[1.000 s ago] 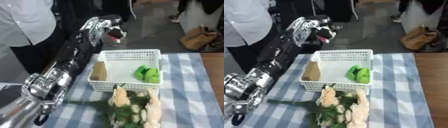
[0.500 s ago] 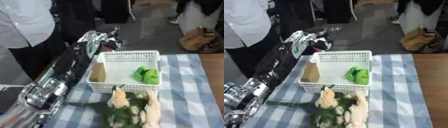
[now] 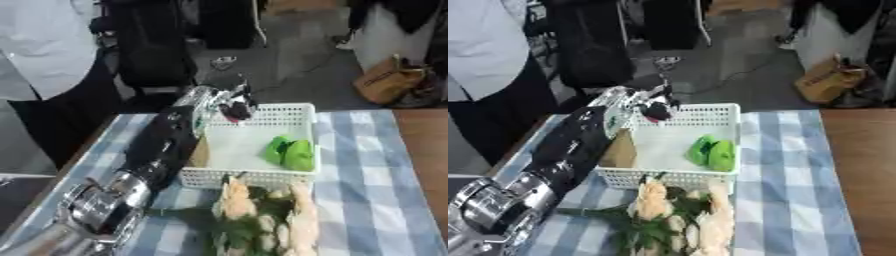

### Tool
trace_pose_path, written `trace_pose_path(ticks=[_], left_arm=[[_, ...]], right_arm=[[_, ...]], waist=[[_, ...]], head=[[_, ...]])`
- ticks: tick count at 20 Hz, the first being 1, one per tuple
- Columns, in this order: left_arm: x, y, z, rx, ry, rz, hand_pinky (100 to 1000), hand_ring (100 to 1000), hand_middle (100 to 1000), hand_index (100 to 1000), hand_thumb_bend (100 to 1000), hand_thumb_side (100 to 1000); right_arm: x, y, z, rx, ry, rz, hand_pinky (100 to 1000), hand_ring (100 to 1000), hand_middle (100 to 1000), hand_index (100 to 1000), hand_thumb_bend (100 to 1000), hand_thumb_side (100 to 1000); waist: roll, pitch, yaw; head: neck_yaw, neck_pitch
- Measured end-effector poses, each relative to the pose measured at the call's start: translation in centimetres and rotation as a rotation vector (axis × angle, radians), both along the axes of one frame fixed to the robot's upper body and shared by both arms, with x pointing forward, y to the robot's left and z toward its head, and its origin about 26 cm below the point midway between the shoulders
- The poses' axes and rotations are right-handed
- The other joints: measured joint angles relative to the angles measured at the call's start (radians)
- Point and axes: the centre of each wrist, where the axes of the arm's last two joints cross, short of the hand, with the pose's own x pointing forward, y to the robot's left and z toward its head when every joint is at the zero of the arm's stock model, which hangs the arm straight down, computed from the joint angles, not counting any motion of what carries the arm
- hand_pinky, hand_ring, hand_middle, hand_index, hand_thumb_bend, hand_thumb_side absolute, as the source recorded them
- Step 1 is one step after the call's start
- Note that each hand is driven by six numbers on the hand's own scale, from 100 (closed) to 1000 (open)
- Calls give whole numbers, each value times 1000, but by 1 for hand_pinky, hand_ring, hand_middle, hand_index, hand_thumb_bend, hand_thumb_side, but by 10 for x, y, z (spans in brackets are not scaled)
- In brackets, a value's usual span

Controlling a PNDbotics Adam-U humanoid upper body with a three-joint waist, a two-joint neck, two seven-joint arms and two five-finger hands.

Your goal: Pick up objects on the table and place them in the box.

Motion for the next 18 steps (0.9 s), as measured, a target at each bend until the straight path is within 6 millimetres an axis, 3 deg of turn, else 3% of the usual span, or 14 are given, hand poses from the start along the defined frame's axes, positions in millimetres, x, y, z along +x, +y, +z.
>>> trace_pose_path(ticks=[1,3,4,5,6,7,8,9,10,11,12,13,15,18], left_arm=[[0,0,0,3,-8,-1,100,100,100,333,100,313],[0,-3,-2,8,-19,-8,100,118,188,411,100,293],[0,-4,-3,11,-22,-9,100,259,312,534,100,273],[1,-4,-4,15,-21,-9,100,259,312,534,100,273],[1,-5,-5,18,-19,-8,100,366,423,660,100,263],[1,-6,-6,22,-17,-6,100,393,450,677,100,264],[1,-6,-7,28,-11,-1,233,551,613,786,100,268],[1,-6,-8,35,-4,6,234,595,658,813,100,271],[1,-6,-9,43,5,12,487,812,840,966,100,308],[1,-6,-9,52,13,13,487,812,840,966,100,308],[1,-7,-9,60,22,11,664,931,933,1000,100,411],[2,-8,-10,70,34,5,686,946,950,1000,100,428],[2,-10,-11,86,57,-11,920,1000,1000,1000,100,596],[2,-11,-11,109,110,-49,1000,1000,1000,1000,100,719]], right_arm=[[0,0,0,1,0,1,661,723,567,599,100,932],[0,0,1,3,-2,3,661,722,567,599,100,933],[0,0,1,4,-2,3,661,722,567,599,100,934],[0,0,1,5,-2,4,661,722,567,599,100,934],[0,0,1,6,-2,5,661,722,567,599,100,934],[0,0,1,7,-2,6,661,722,567,599,100,934],[0,0,1,7,-2,6,661,723,567,599,100,937],[0,0,1,7,-2,7,661,723,567,599,100,933],[0,0,1,8,-1,8,660,722,567,599,100,933],[0,0,1,9,-1,9,660,722,567,599,100,933],[0,0,1,10,-1,10,660,722,567,599,100,936],[0,0,1,11,-1,11,660,722,567,599,100,933],[0,0,1,12,-1,11,661,723,567,599,100,933],[0,0,1,14,-1,13,661,723,568,599,100,933]], waist=[[0,0,-1],[0,0,-2],[0,0,-2],[0,0,-3],[0,0,-3],[0,0,-3],[0,0,-3],[0,0,-3],[0,0,-3],[0,0,-3],[0,0,-3],[0,0,-3],[0,0,-3],[0,0,-3]], head=[[0,0],[0,0],[0,-1],[0,-3],[1,-5],[2,-7],[3,-8],[5,-9],[6,-9],[7,-9],[7,-9],[7,-9],[8,-9],[7,-9]])
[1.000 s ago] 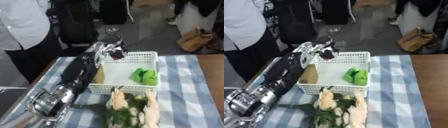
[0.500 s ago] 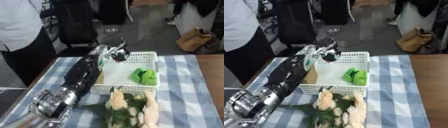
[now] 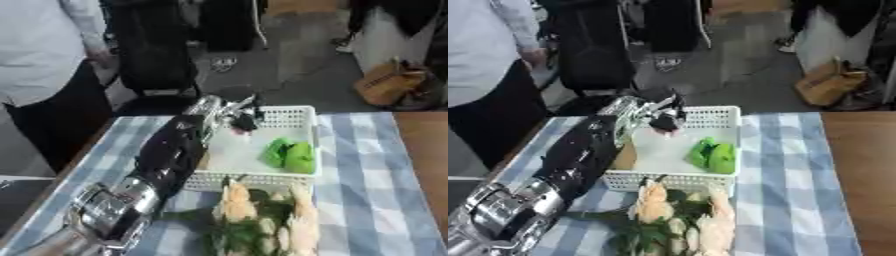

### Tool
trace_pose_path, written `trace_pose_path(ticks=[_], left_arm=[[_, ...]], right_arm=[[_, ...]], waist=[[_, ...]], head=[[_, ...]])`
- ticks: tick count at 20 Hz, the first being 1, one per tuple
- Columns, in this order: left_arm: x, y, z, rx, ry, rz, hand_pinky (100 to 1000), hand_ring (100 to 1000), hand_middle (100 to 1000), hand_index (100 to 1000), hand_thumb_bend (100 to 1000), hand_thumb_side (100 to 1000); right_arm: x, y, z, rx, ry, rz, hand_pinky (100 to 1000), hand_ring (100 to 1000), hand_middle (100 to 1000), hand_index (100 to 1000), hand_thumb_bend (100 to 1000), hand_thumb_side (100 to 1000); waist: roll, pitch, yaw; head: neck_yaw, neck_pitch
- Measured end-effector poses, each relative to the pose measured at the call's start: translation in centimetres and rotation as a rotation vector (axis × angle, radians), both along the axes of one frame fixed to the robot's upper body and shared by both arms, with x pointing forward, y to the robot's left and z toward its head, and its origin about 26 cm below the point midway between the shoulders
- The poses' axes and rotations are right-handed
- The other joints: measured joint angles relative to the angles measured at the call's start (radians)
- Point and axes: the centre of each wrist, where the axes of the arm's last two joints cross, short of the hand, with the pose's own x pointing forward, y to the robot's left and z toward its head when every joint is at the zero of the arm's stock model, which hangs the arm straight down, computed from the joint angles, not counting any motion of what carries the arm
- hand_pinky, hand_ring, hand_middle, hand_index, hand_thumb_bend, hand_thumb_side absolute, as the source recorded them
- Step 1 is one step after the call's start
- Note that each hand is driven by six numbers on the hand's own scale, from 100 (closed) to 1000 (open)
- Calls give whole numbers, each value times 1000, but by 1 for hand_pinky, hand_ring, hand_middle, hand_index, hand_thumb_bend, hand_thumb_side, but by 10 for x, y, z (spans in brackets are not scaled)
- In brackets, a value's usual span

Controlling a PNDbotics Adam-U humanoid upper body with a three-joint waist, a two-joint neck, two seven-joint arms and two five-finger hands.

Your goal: Pick up objects on the table and place them in the box.

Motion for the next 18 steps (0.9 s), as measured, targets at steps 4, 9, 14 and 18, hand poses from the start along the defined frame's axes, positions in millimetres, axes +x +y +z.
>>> trace_pose_path(ticks=[4,9,14,18], left_arm=[[0,0,1,6,52,-19,1000,1000,1000,1000,100,811],[0,0,4,-33,65,-30,1000,1000,1000,1000,100,839],[0,-3,13,-62,36,-42,1000,1000,1000,1000,100,802],[-3,-6,32,-92,-49,-75,964,1000,1000,1000,100,748]], right_arm=[[0,0,0,0,-1,1,661,723,568,599,100,932],[0,-1,0,2,-2,0,661,722,568,599,100,932],[0,-1,0,2,-3,-3,660,722,567,599,100,931],[-1,-2,0,2,0,-4,660,722,567,599,100,931]], waist=[[0,0,0],[0,0,2],[0,0,4],[0,0,10]], head=[[0,0],[0,0],[0,2],[1,22]])
